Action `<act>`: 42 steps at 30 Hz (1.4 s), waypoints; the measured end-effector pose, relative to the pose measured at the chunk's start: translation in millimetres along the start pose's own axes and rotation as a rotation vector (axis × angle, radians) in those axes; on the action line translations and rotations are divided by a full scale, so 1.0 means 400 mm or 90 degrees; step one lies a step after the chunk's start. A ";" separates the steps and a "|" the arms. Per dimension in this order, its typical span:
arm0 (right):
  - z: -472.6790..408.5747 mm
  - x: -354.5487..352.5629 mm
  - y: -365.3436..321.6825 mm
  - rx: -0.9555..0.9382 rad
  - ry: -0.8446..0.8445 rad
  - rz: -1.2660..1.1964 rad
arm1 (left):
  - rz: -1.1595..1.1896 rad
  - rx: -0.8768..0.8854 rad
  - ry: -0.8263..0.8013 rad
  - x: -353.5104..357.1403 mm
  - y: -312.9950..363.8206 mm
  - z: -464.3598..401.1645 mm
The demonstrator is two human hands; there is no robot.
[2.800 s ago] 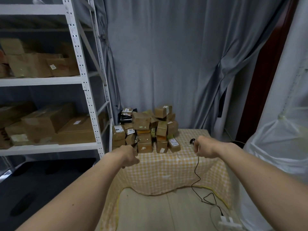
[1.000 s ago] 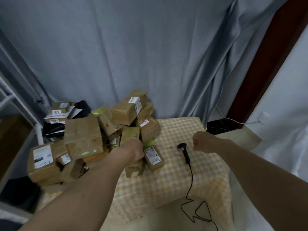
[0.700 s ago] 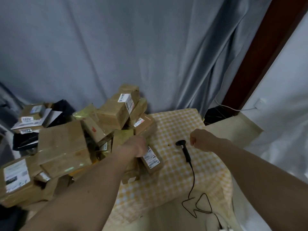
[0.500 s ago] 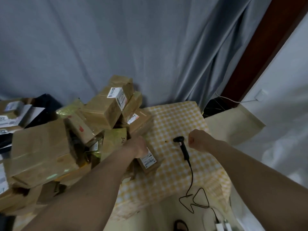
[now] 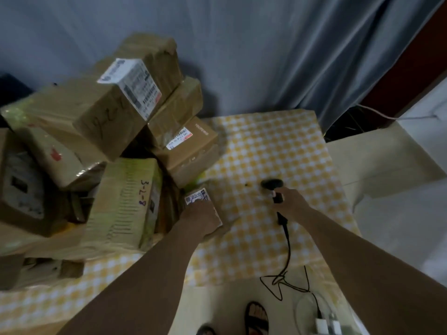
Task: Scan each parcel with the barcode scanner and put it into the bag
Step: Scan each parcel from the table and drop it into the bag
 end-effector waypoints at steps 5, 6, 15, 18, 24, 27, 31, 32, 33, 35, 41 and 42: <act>-0.096 0.081 0.100 0.079 0.032 -0.086 | 0.067 -0.088 0.023 0.067 -0.043 -0.069; -0.103 0.086 0.106 0.091 0.053 -0.104 | 0.104 -0.121 0.030 0.073 -0.058 -0.070; -0.180 0.136 0.171 0.146 0.135 -0.268 | 0.341 -0.285 0.038 0.150 -0.152 -0.084; -0.181 0.160 0.163 0.170 0.080 -0.293 | 0.412 -0.315 0.008 0.174 -0.168 -0.093; -0.165 0.242 -0.006 0.084 -0.017 -0.517 | 0.668 -0.353 -0.035 0.215 -0.156 -0.102; -0.160 0.272 -0.116 -0.003 -0.058 -0.574 | 0.715 -0.373 -0.030 0.222 -0.155 -0.099; -0.161 0.314 -0.133 0.011 -0.055 -0.584 | 0.772 -0.348 -0.014 0.262 -0.161 -0.120; -0.155 0.321 -0.130 0.014 -0.058 -0.577 | 0.782 -0.348 -0.021 0.267 -0.160 -0.114; -0.150 0.328 -0.125 0.020 -0.066 -0.574 | 0.804 -0.349 -0.029 0.258 -0.148 -0.090; -0.131 0.336 -0.128 0.005 -0.095 -0.582 | 0.865 -0.346 -0.041 0.251 -0.126 -0.060; -0.041 0.222 -0.110 -0.036 -0.075 -0.601 | 0.884 -0.230 -0.022 0.141 -0.049 0.004; -0.016 0.189 -0.106 -0.035 -0.070 -0.607 | 0.890 -0.214 -0.035 0.118 -0.034 0.019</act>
Point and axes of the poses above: each hand's wrist, its own z-axis away from the middle knuckle, its own x-axis out of the palm, y = z × x, the point moved 9 cm from there along -z, towards the middle knuckle, and after that the axes turned 10 degrees about -x, right-handed, at the moved point
